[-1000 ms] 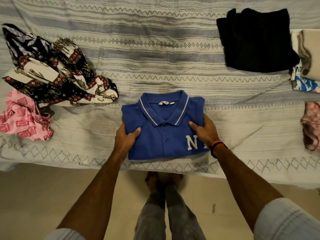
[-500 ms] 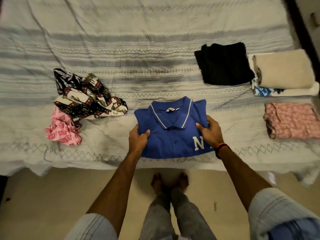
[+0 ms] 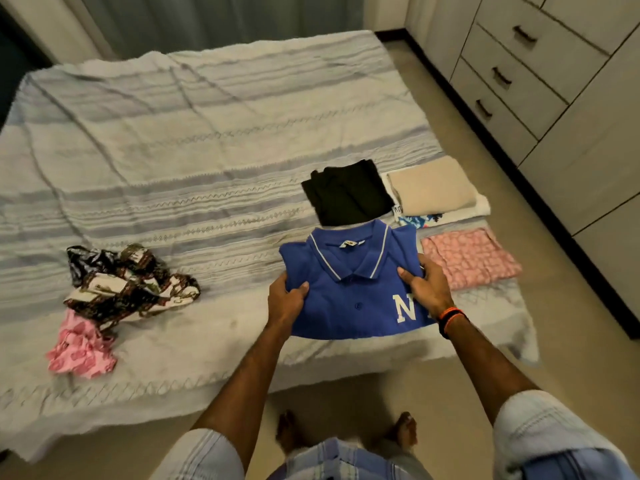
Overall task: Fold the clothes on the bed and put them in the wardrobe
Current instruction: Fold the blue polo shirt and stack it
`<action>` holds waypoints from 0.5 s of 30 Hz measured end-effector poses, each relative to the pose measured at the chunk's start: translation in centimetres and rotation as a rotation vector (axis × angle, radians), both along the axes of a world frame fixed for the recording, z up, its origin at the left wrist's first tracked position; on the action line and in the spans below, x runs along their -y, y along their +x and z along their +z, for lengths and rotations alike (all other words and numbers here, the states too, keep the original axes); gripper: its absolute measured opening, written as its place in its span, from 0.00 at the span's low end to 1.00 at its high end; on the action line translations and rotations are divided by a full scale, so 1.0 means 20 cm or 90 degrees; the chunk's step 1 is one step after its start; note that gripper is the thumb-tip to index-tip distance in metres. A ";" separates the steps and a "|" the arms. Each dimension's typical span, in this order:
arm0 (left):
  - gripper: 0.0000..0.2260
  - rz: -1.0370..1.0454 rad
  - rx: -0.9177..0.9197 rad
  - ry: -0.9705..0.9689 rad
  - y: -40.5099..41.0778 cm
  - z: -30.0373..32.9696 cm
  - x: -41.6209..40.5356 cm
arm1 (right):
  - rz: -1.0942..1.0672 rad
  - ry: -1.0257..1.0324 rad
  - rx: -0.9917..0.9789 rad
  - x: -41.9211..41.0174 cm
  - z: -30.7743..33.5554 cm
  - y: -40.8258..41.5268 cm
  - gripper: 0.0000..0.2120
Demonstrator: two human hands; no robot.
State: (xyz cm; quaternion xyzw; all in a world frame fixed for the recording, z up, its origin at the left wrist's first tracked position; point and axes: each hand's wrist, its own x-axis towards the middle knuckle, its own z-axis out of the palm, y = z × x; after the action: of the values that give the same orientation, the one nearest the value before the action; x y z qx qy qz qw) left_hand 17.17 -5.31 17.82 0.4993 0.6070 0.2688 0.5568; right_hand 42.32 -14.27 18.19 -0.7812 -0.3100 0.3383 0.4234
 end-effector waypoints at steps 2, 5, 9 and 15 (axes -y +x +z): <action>0.18 -0.003 0.003 0.003 0.19 0.03 0.05 | -0.003 0.018 0.003 0.06 0.02 0.18 0.09; 0.18 -0.007 0.009 0.001 0.44 0.05 0.09 | -0.003 0.038 0.013 0.12 0.06 0.43 0.10; 0.19 -0.008 0.003 -0.005 0.78 0.06 0.11 | -0.010 0.045 0.015 0.16 0.11 0.77 0.10; 0.14 -0.004 0.023 -0.043 1.21 0.04 0.00 | -0.035 0.035 0.005 0.07 0.06 1.18 0.14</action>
State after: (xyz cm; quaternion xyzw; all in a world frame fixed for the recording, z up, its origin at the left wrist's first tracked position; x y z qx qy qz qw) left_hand 41.32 -5.41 18.54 0.4771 0.6042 0.2556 0.5848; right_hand 65.88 -15.71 19.40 -0.7788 -0.2994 0.3151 0.4522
